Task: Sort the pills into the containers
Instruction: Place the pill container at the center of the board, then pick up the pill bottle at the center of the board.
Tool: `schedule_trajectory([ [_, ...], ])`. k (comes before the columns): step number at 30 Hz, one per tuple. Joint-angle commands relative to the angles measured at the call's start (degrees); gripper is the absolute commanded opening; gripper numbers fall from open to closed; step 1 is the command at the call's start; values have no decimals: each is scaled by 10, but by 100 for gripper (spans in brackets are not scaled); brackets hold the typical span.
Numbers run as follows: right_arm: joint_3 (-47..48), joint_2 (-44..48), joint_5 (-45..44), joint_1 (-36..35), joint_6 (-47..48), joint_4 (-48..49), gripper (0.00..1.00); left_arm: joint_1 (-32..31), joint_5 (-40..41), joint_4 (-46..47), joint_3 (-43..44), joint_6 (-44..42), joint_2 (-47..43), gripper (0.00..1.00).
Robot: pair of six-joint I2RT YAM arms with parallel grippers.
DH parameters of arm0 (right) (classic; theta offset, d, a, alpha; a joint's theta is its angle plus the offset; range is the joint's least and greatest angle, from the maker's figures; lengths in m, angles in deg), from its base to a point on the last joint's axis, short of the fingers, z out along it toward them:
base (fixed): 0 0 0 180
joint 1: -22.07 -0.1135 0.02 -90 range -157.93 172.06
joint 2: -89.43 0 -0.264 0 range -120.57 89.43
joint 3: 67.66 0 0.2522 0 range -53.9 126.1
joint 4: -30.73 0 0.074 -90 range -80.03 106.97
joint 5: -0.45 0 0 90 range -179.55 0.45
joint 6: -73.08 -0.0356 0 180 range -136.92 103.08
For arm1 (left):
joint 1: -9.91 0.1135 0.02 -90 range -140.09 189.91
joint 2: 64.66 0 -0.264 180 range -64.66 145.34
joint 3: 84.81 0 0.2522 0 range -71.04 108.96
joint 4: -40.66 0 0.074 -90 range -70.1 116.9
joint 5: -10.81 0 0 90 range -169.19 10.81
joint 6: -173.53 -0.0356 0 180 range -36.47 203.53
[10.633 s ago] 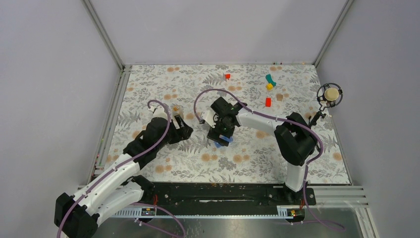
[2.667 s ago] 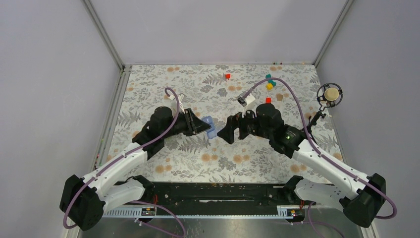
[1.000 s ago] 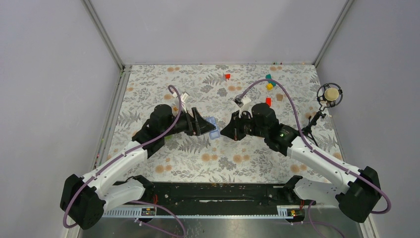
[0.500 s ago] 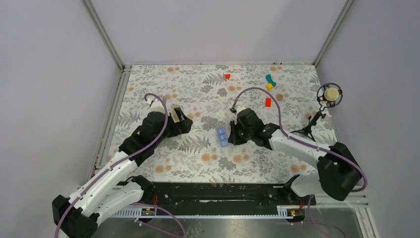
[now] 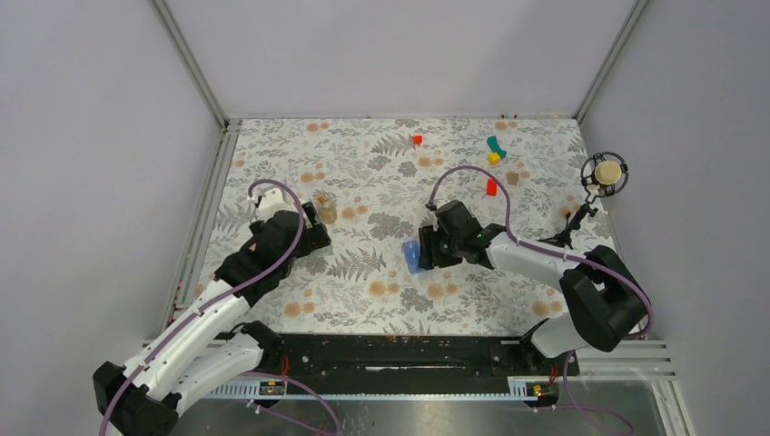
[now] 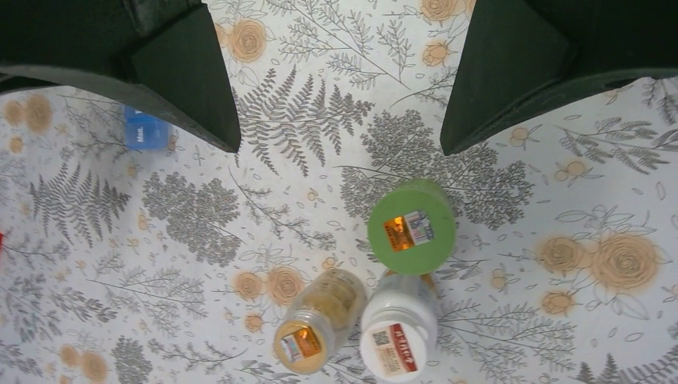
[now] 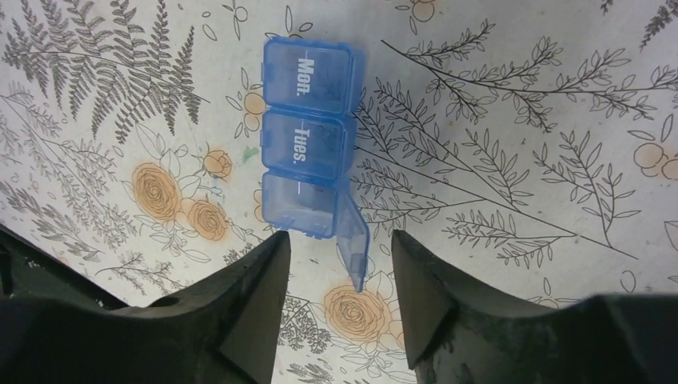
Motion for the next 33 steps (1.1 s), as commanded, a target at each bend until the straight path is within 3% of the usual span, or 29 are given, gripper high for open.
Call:
schedule_trajectory([
  [1,44,34,-12,2,0,-39,64,2,51,-19,31,10,-12,98],
  [4,80,57,-43,2,-14,-70,75,4,74,-37,45,6,-26,99],
  [8,134,47,-58,-23,-25,-73,80,3,122,-72,68,11,-49,98],
  [17,319,-129,-60,-153,-76,0,86,3,211,-150,118,4,-125,98],
  [21,410,-213,-108,-202,-76,13,91,3,210,-151,127,-9,-162,99],
  [28,579,-364,-173,-254,-33,-18,91,3,179,-163,140,-13,-191,99],
  [33,648,-430,-230,-278,24,-30,91,3,139,-163,139,0,-224,99],
])
